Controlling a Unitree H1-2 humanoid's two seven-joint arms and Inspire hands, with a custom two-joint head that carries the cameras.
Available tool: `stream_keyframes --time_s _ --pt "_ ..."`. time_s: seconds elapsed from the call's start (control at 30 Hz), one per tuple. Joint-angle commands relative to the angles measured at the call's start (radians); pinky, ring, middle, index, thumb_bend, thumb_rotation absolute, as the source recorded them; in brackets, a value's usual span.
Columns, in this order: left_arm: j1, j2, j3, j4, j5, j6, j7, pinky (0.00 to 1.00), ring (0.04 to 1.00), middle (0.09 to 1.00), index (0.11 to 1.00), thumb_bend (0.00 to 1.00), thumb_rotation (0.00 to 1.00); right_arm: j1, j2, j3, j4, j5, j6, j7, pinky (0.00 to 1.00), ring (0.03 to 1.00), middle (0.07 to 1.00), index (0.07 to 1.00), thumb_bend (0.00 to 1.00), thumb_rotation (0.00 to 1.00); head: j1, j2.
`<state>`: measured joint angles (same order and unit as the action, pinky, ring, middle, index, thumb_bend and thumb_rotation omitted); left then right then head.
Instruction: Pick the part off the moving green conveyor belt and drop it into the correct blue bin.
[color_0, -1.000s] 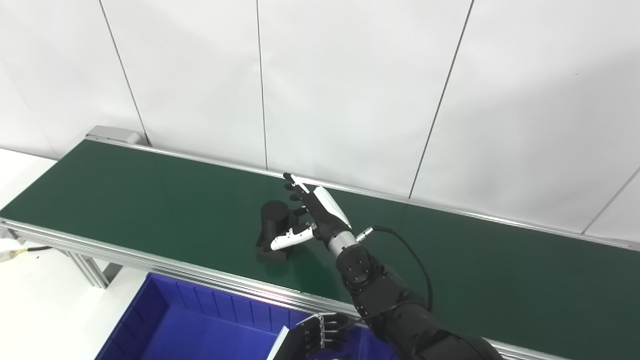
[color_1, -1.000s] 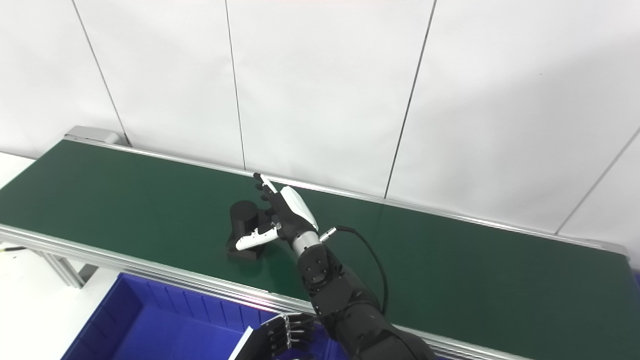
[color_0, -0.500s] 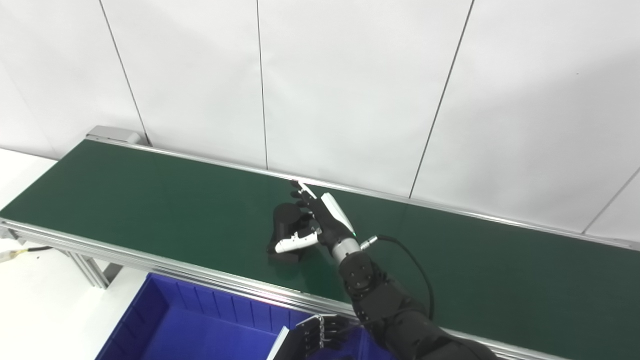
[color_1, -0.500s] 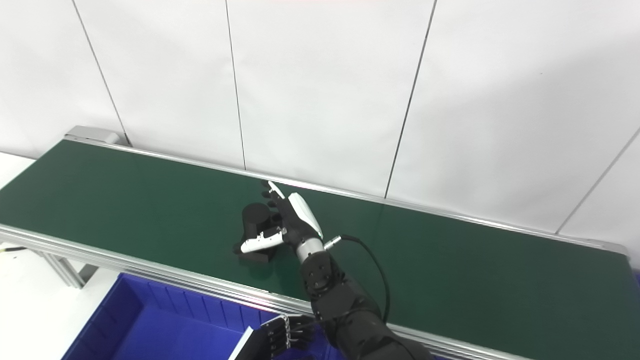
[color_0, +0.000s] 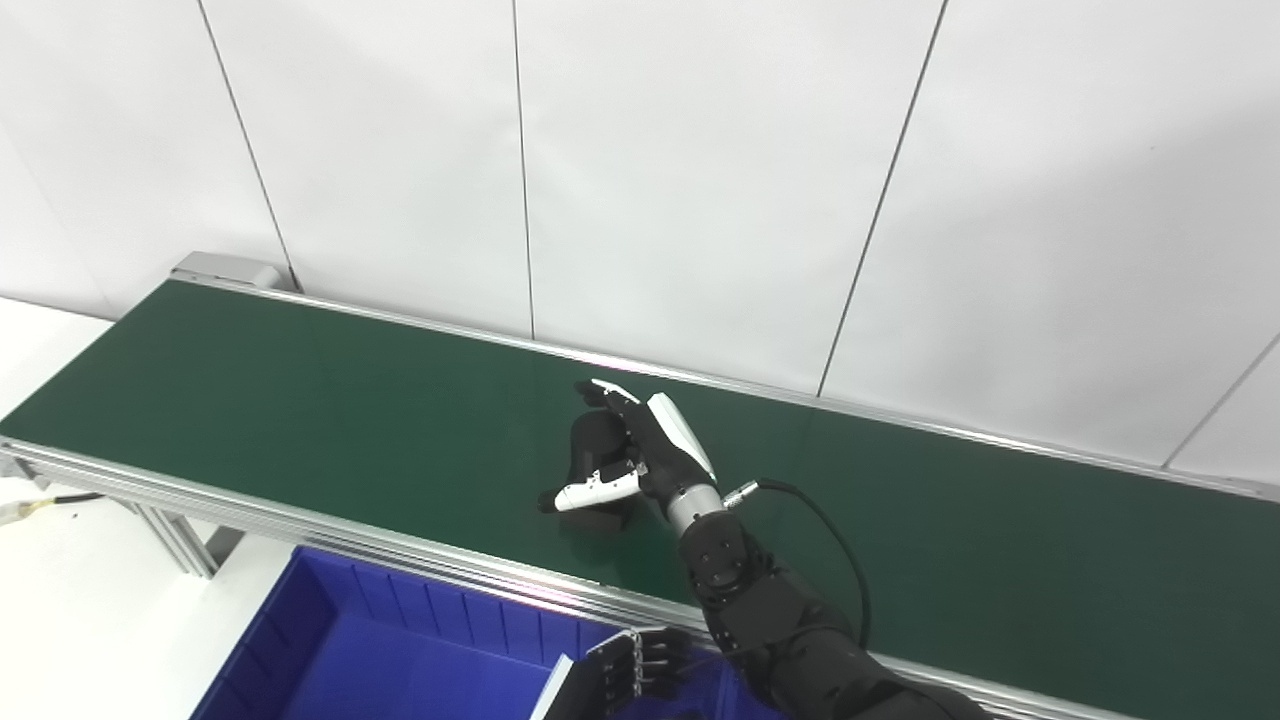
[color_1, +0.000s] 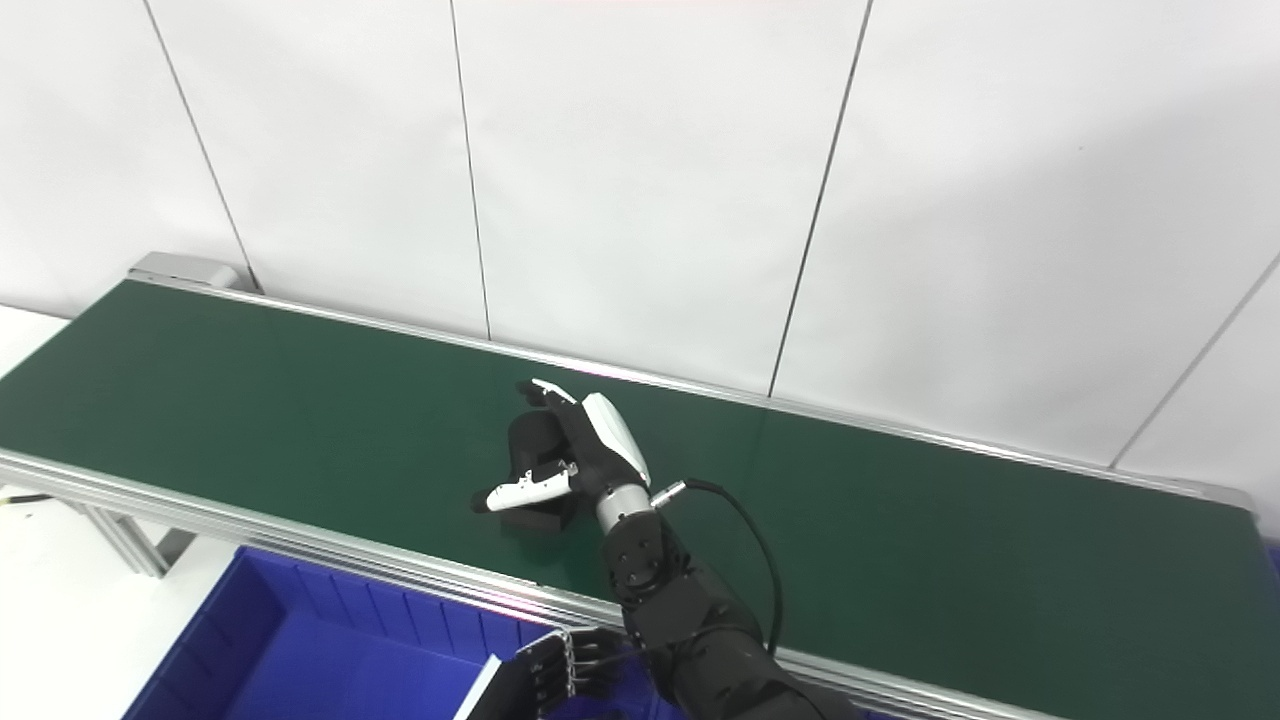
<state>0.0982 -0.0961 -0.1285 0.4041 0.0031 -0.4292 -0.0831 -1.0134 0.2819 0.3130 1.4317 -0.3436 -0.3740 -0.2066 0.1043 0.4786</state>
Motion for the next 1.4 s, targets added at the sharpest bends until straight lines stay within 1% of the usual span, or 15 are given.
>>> stream_keyframes --time_s 0.0,0.13,0.17,0.2,0.23,0.27,0.37,0.53,0.73,0.9,1.0,1.1,1.2,1.27,1.37 --pt "0.003 -0.013 -0.007 -0.029 0.004 -0.041 0.009 0.64 0.665 0.696 0.702 0.55 0.0 -0.02 0.024 0.004 -0.01 -0.005 -0.027 -0.045 0.64 0.757 0.787 0.73 0.78 0.0 0.0 0.003" --pt "0.007 -0.012 -0.013 -0.035 0.005 -0.041 0.012 0.65 0.671 0.7 0.701 0.56 0.0 -0.009 0.023 0.027 -0.013 -0.029 -0.044 -0.122 0.58 0.654 0.672 0.624 0.71 0.0 -0.001 0.008" --pt "0.008 -0.011 -0.016 -0.037 0.007 -0.041 0.015 0.65 0.672 0.699 0.701 0.56 0.0 -0.006 0.024 0.036 -0.014 -0.039 -0.048 -0.15 0.54 0.602 0.564 0.564 0.62 0.0 -0.001 0.011" --pt "0.008 -0.01 -0.017 -0.037 0.009 -0.041 0.018 0.65 0.671 0.699 0.701 0.56 0.0 -0.003 0.025 0.041 -0.014 -0.045 -0.051 -0.168 0.51 0.522 0.52 0.514 0.57 0.0 -0.001 0.011" --pt "0.009 -0.012 -0.016 -0.038 0.005 -0.041 0.016 0.65 0.67 0.699 0.701 0.57 0.0 0.0 0.027 0.038 -0.015 -0.042 -0.056 -0.189 0.48 0.494 0.506 0.481 0.54 0.0 -0.004 0.016" --pt "0.01 -0.014 -0.015 -0.038 0.002 -0.041 0.015 0.65 0.669 0.698 0.701 0.57 0.0 0.002 0.028 0.034 -0.015 -0.038 -0.06 -0.201 0.43 0.473 0.5 0.425 0.52 0.0 -0.004 0.016" --pt "0.013 -0.015 -0.017 -0.039 -0.001 -0.041 0.015 0.66 0.672 0.7 0.702 0.57 0.0 0.009 0.03 0.031 -0.018 -0.037 -0.063 -0.246 0.42 0.451 0.494 0.369 0.5 0.0 -0.011 0.024" --pt "0.017 -0.016 -0.021 -0.038 -0.002 -0.041 0.013 0.7 0.691 0.706 0.713 0.56 0.0 0.023 0.024 0.028 -0.024 -0.032 -0.083 -0.272 0.4 0.452 0.506 0.318 0.5 0.0 -0.025 0.034" --pt "0.024 -0.022 -0.029 -0.035 -0.005 -0.041 0.009 0.71 0.697 0.717 0.737 0.54 0.0 0.096 -0.026 0.102 -0.134 -0.046 -0.096 -0.317 0.41 0.45 0.496 0.271 0.5 0.0 -0.064 0.051" --pt "0.031 -0.032 -0.016 -0.034 -0.025 -0.041 -0.013 0.74 0.699 0.712 0.735 0.52 0.0 0.177 -0.074 0.15 -0.3 -0.001 -0.096 -0.338 0.41 0.453 0.496 0.257 0.5 0.0 -0.102 0.067" --pt "0.037 -0.035 -0.006 -0.036 -0.034 -0.041 -0.028 0.77 0.706 0.713 0.738 0.51 0.0 0.253 -0.124 0.193 -0.473 -0.005 -0.096 -0.388 0.42 0.451 0.483 0.265 0.5 0.0 -0.129 0.083" --pt "0.044 -0.036 -0.001 -0.045 -0.03 -0.041 -0.032 0.77 0.706 0.71 0.738 0.52 0.0 0.336 -0.171 0.208 -0.66 -0.005 -0.096 -0.408 0.43 0.448 0.477 0.272 0.5 0.0 -0.152 0.095" --pt "0.048 -0.032 0.003 -0.057 -0.033 -0.041 -0.042 0.76 0.707 0.713 0.742 0.52 0.0 0.433 -0.209 0.197 -0.847 -0.018 -0.096 -0.398 0.44 0.446 0.469 0.281 0.5 0.0 -0.178 0.108" --pt "0.051 -0.032 0.006 -0.064 -0.033 -0.041 -0.046 0.73 0.697 0.709 0.741 0.53 0.0 0.486 -0.222 0.181 -0.936 -0.029 -0.096 -0.383 0.43 0.445 0.473 0.274 0.5 0.0 -0.19 0.116" --pt "0.05 -0.033 0.013 -0.072 -0.035 -0.041 -0.052 0.69 0.679 0.699 0.735 0.54 0.0 0.608 -0.248 0.15 -1.115 -0.001 -0.095 -0.326 0.41 0.448 0.498 0.274 0.5 0.0 -0.208 0.129"
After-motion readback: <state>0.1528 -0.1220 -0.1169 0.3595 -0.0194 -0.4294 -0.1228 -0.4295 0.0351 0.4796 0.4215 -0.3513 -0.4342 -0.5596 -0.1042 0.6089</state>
